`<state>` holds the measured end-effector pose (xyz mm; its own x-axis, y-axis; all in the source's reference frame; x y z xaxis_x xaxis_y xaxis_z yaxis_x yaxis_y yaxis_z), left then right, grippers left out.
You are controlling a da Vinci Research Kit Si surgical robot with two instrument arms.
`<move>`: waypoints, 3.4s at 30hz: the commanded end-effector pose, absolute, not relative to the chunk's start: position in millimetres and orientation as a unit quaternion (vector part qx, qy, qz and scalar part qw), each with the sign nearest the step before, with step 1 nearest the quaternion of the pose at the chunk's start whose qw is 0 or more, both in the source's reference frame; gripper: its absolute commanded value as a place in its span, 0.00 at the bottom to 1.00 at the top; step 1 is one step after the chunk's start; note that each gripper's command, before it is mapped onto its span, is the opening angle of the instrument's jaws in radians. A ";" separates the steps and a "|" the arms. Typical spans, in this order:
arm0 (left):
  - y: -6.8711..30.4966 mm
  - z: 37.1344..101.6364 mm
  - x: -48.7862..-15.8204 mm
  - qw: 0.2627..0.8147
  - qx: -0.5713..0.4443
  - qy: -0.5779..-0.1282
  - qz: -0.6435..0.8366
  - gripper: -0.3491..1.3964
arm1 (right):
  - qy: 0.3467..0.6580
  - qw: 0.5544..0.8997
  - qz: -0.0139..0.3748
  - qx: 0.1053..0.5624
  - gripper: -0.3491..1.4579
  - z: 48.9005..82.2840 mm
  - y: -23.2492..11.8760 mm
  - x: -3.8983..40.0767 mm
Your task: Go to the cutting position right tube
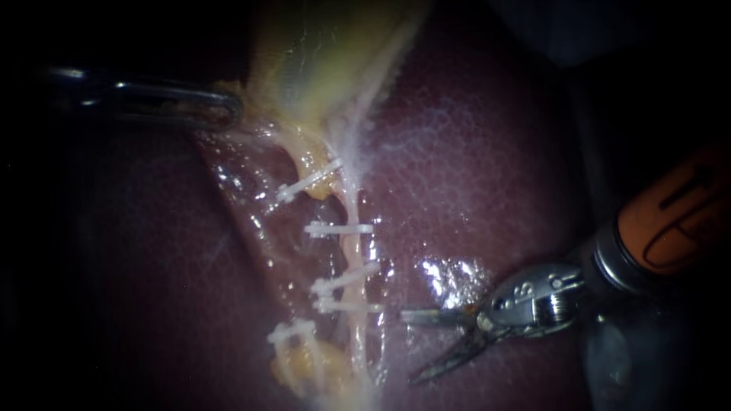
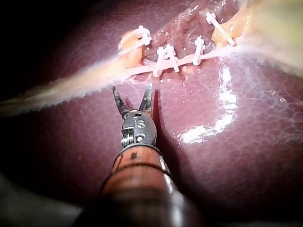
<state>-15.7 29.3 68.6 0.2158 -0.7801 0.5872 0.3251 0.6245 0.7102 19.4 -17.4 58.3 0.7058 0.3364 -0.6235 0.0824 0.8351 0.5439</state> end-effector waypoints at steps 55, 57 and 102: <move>28.1 68.5 -16.6 0.746 0.221 -0.506 -0.372 0.00 | 0.303 0.729 0.337 0.513 0.88 64.6 -10.5 23.5; 28.1 68.5 -16.6 0.746 0.221 -0.506 -0.372 0.00 | 0.313 0.722 0.337 0.516 0.90 64.9 -10.4 23.8; 28.1 68.6 -16.8 0.746 0.220 -0.506 -0.373 0.00 | 0.541 0.543 0.204 0.609 0.68 68.5 -10.1 31.1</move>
